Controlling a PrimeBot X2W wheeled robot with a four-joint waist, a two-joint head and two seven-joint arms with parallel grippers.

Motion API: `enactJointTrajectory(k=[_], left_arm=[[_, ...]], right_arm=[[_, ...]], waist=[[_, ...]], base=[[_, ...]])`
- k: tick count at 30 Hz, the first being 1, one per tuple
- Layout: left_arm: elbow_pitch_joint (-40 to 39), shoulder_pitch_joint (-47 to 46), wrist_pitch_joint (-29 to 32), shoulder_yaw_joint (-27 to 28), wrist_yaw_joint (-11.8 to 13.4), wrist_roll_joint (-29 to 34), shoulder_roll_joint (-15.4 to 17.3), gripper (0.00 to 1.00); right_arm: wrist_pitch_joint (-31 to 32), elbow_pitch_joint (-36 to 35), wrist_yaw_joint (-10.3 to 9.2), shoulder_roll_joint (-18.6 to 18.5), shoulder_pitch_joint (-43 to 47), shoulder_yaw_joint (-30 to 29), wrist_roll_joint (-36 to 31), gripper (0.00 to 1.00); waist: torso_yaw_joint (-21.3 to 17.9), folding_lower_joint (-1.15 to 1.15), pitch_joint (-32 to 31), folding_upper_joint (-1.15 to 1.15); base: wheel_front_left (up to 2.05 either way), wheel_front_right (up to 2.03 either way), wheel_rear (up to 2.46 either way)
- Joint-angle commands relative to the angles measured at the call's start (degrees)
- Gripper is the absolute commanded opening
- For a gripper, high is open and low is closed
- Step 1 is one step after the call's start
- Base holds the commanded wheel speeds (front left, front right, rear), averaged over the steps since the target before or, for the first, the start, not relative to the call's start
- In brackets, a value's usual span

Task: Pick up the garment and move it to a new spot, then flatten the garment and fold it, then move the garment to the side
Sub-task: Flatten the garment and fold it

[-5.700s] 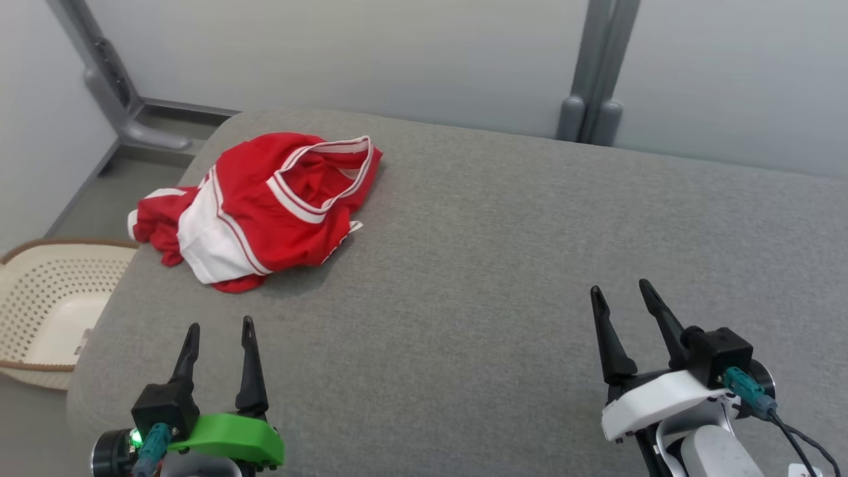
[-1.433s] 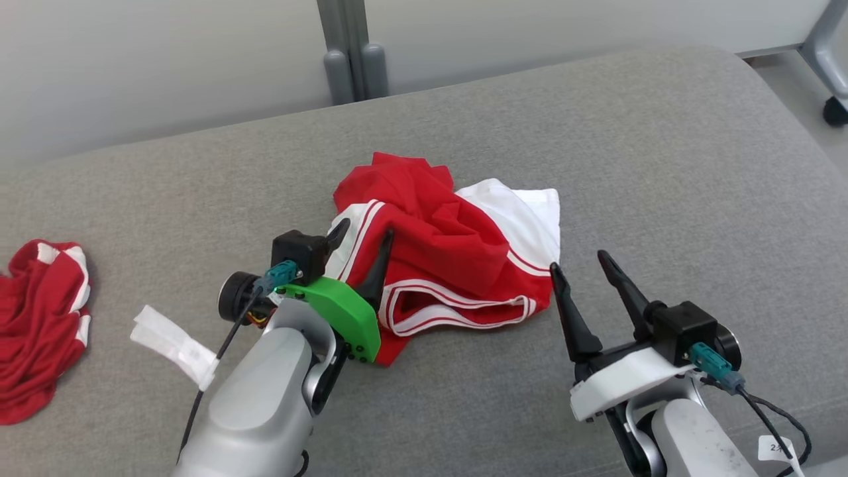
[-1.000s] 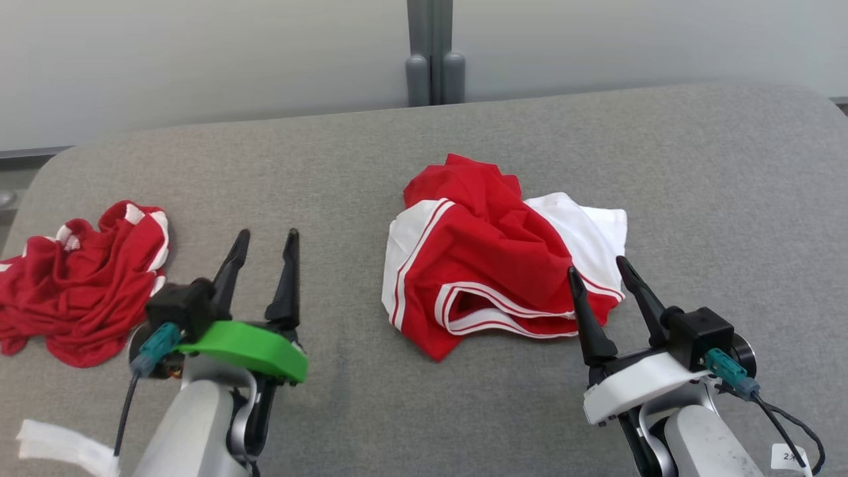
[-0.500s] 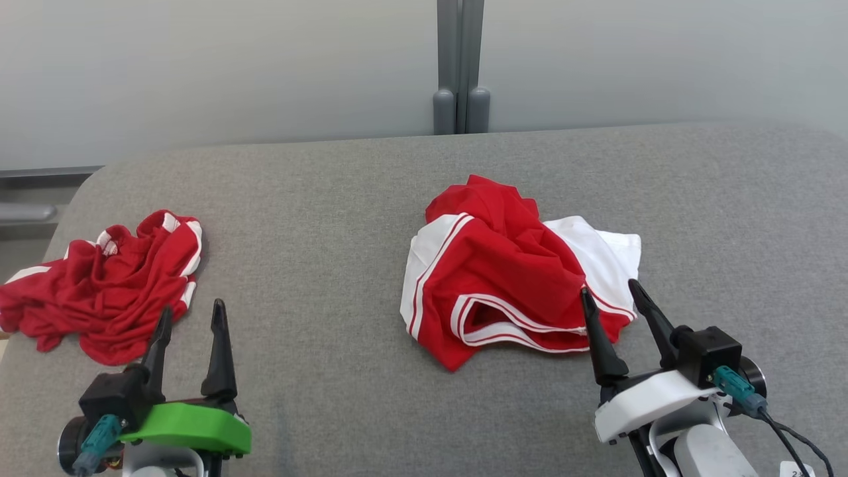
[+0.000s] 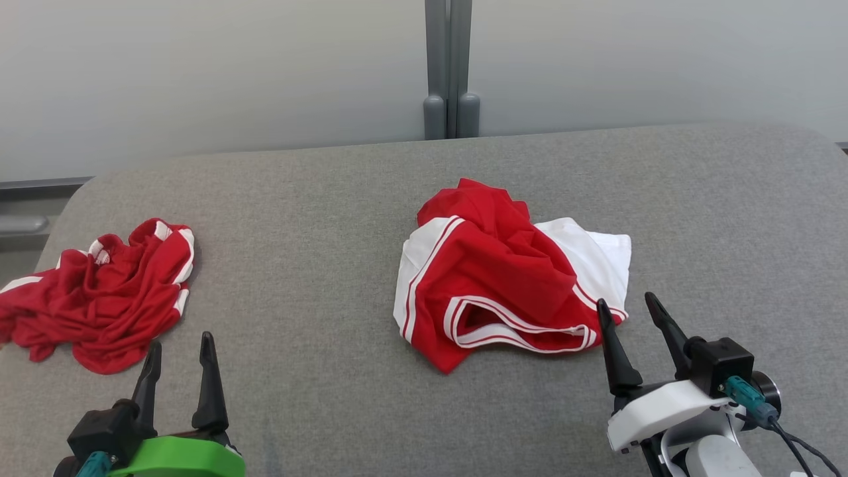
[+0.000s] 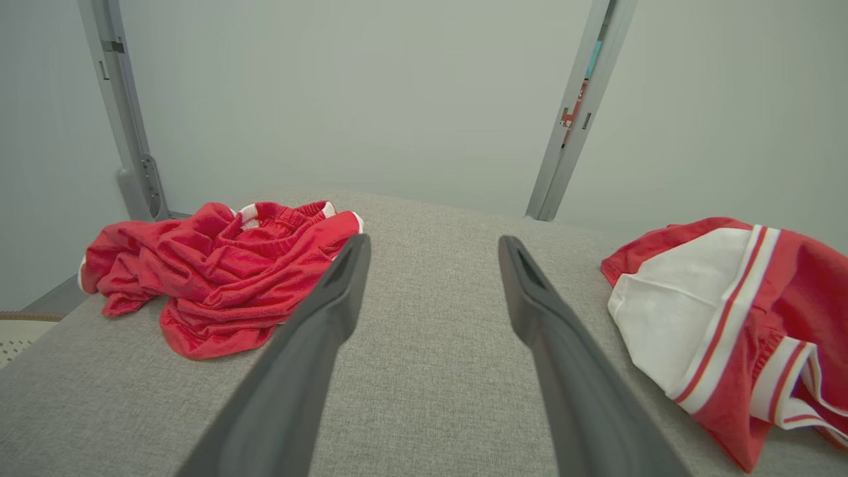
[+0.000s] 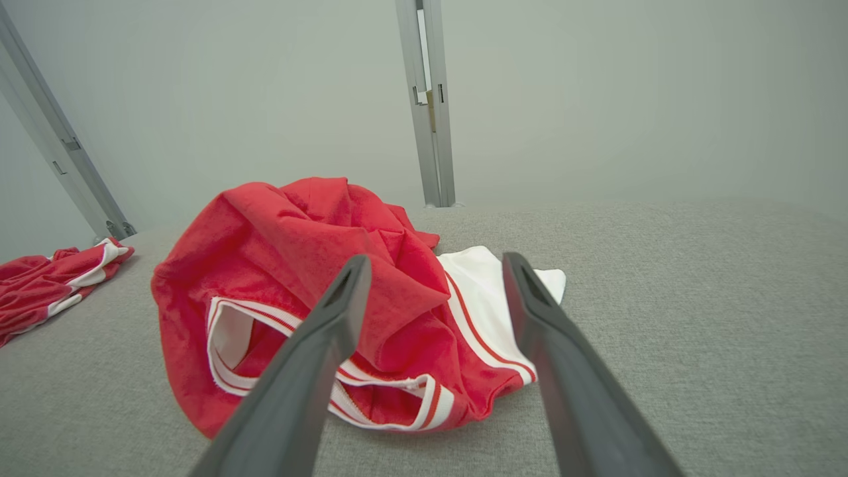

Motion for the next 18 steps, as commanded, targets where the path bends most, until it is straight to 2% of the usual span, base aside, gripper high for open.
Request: enactJointTrajectory(k=[1, 6, 14, 18], left_arm=[[0.01, 0.76, -0.03, 0.21, -0.32, 0.87, -0.24, 1.0], [0.4, 0.43, -0.03, 0.81, -0.76, 0.95, -0.75, 1.0], [1.45, -0.52, -0.02, 0.46, -1.29, 1.4, -1.46, 1.0], [1.71, -1.76, -0.02, 0.28, -1.59, 1.44, -1.61, 1.0]], right_arm=[[-0.18, 0.12, -0.04, -0.16, 0.52, -0.04, -0.4, 1.0], [0.95, 0.88, -0.04, -0.16, -0.14, 0.2, -0.78, 1.0], [14.13, 8.51, -0.05, -0.14, -5.04, -1.33, -2.3, 1.0], [18.34, 11.97, -0.04, -0.16, -8.35, -1.01, -2.87, 1.0]], waist=[[0.06, 0.0, 0.04, 0.0], [0.21, 0.0, 0.34, 0.0], [1.23, 0.0, 1.56, 0.0], [1.97, 0.0, 3.22, 0.0]], base=[[0.0, 0.0, 0.0], [0.0, 0.0, 0.0], [0.0, 0.0, 0.0], [0.0, 0.0, 0.0]])
